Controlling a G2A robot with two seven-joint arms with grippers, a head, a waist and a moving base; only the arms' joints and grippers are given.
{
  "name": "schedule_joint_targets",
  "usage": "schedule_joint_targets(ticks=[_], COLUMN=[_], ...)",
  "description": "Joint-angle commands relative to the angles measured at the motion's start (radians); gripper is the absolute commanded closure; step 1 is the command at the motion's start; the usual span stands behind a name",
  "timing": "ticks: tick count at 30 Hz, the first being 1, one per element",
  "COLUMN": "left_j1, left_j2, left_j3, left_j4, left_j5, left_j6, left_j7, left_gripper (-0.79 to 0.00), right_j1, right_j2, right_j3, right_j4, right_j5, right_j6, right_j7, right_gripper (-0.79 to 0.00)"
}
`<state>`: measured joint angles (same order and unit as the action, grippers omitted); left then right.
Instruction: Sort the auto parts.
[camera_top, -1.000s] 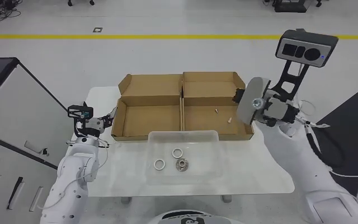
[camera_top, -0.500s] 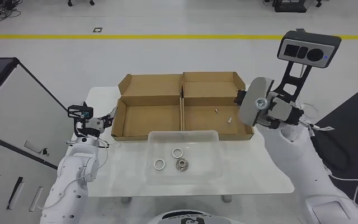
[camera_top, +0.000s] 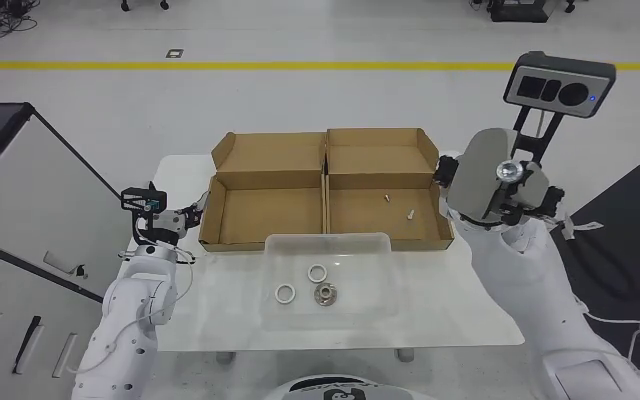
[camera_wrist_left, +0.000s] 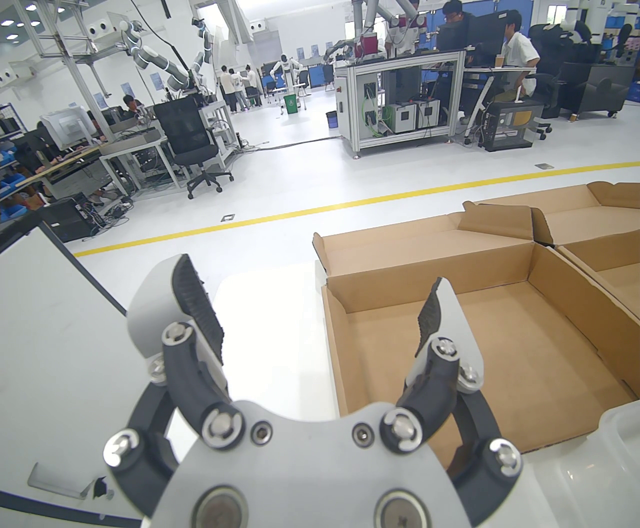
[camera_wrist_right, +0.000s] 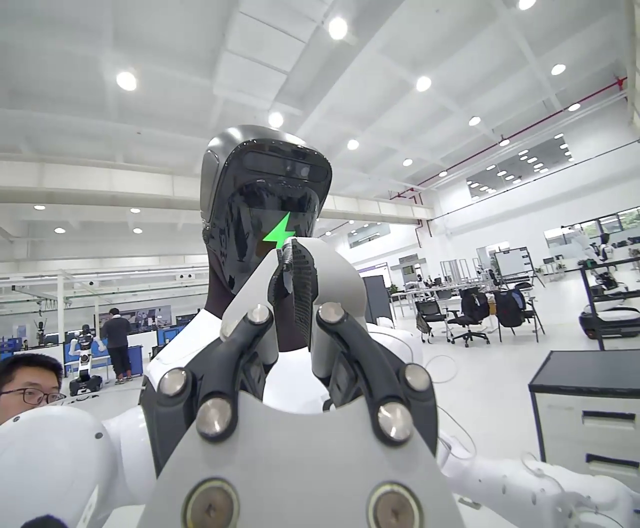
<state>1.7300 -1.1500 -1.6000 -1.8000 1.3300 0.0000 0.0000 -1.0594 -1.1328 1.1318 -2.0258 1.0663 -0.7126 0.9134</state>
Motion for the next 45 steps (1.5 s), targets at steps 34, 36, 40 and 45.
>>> schedule_joint_targets(ticks=[34, 36, 40, 45], left_j1=[0.000, 0.000, 0.000, 0.000], left_j2=[0.000, 0.000, 0.000, 0.000], left_j3=[0.000, 0.000, 0.000, 0.000], left_j4=[0.000, 0.000, 0.000, 0.000], left_j5=[0.000, 0.000, 0.000, 0.000], left_j6=[0.000, 0.000, 0.000, 0.000], left_j7=[0.000, 0.000, 0.000, 0.000], left_gripper=[-0.785, -0.785, -0.785, -0.785], right_j1=[-0.129, -0.108, -0.013, 0.153], right_j2=[0.076, 0.089, 0.112, 0.130], right_j3=[0.453, 0.508, 0.539, 0.459], right_j4=[0.006, -0.005, 0.020, 0.114], right_j5=[-0.450, -0.543, -0.688, -0.879], right_j6=[0.410, 0.466, 0.532, 0.521], right_j7=[0.265, 0.339, 0.475, 0.596], right_gripper=[0.000, 0.000, 0.000, 0.000])
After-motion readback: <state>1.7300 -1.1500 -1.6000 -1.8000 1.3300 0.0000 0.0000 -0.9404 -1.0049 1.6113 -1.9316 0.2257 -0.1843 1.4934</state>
